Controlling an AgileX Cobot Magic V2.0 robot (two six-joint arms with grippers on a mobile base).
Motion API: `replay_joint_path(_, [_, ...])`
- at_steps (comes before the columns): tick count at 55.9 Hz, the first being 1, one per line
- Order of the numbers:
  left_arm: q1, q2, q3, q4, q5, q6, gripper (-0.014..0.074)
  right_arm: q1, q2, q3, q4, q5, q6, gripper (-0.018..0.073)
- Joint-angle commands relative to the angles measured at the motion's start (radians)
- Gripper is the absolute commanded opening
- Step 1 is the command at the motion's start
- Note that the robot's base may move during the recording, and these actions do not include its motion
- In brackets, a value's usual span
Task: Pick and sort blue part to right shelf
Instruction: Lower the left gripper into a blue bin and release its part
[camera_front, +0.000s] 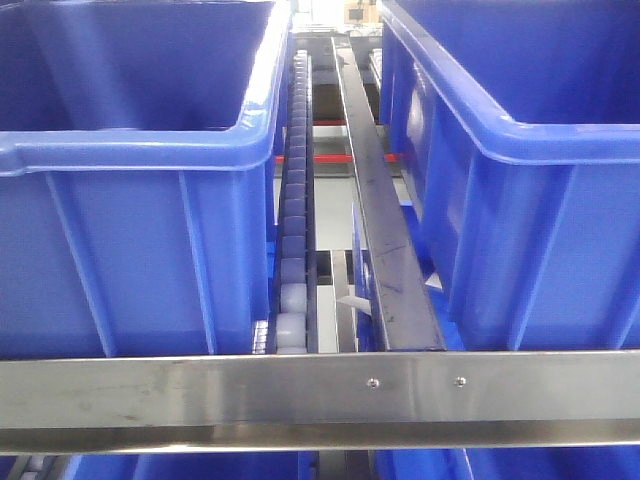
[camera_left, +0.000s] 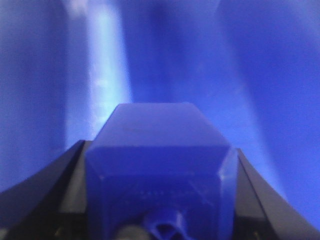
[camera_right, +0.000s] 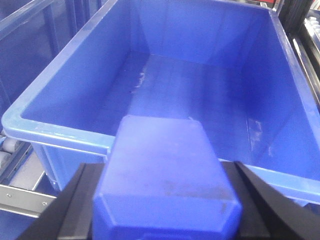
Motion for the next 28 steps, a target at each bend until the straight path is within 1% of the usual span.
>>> replay_joint_path(1, [0.000, 0.099, -0.091, -0.006, -0.065, 0.013, 0.0376, -0.003, 0.017, -0.026, -0.014, -0.087, -0.008, 0.0209])
replay_joint_path(7, [0.000, 0.223, -0.146, -0.006, -0.050, 0.013, 0.0376, -0.003, 0.017, -0.026, -0.014, -0.087, -0.008, 0.0209])
replay_joint_path(15, [0.000, 0.353, -0.190, -0.006, -0.061, 0.021, 0.0376, -0.003, 0.017, -0.026, -0.014, -0.087, -0.008, 0.0209])
replay_joint_path(22, [0.000, 0.421, -0.199, -0.006, -0.098, 0.028, 0.0376, -0.003, 0.017, -0.026, -0.014, -0.087, -0.008, 0.0209])
replay_joint_path(28, [0.000, 0.467, -0.199, -0.006, -0.100, 0.028, 0.0376, -0.003, 0.017, -0.026, -0.014, -0.087, -0.008, 0.0209])
